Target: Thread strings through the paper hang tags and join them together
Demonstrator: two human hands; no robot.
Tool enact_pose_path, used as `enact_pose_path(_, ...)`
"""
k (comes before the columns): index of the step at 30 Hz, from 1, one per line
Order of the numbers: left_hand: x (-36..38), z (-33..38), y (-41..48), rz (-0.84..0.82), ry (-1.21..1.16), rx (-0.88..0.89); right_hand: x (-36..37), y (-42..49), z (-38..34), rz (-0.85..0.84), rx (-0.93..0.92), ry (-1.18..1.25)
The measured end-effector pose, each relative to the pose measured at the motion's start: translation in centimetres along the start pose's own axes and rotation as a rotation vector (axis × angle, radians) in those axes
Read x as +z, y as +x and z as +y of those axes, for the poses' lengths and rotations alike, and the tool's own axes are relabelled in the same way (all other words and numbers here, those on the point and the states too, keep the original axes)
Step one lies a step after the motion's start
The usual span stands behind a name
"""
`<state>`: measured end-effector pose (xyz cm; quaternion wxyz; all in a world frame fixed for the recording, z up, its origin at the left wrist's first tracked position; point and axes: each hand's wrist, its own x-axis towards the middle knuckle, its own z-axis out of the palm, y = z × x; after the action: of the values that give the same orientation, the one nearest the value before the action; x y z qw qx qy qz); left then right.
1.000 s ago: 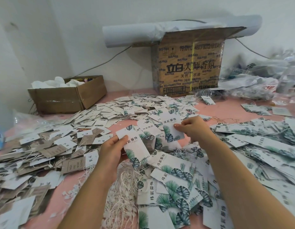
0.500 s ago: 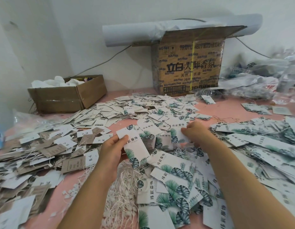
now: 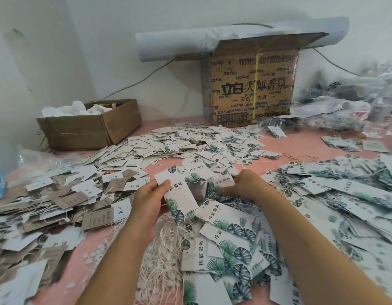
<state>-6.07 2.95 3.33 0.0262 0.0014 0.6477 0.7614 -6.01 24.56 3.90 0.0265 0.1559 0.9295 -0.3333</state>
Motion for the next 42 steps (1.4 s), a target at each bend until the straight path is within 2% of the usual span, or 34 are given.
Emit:
enact_pose_path(5, 0.01, 0.03, 0.01, -0.002, 0.001, 0.003, 0.23, -0.08, -0.21, 0.116, 0.02, 0.244)
enact_pose_path(9, -0.02, 0.03, 0.04, -0.003, 0.007, 0.005, 0.1, 0.25, 0.01, 0.137, 0.071, 0.293)
enact_pose_path(15, -0.04, 0.09, -0.03, -0.011, 0.011, 0.011, -0.06, 0.43, 0.33, 0.197, 0.014, 0.219)
enact_pose_path(24, 0.1, 0.27, -0.19, -0.017, 0.003, 0.012, 0.04, 0.42, 0.24, 0.167, 0.032, 0.256)
enact_pose_path(28, 0.09, 0.3, -0.22, -0.017, 0.002, 0.007, 0.25, 0.45, 0.21, 0.24, 0.021, 0.08)
enact_pose_path(33, 0.08, 0.23, -0.1, -0.012, 0.001, 0.0, 0.11, 0.35, 0.24, 0.401, -0.042, 0.0)
enact_pose_path(37, 0.09, 0.17, -0.07, -0.014, 0.005, -0.001, 0.36, 0.37, 0.27, 0.349, -0.1, -0.024)
enact_pose_path(42, 0.12, 0.2, -0.16, -0.017, 0.013, 0.005, 0.2, 0.51, 0.43, 0.231, -0.054, 0.035)
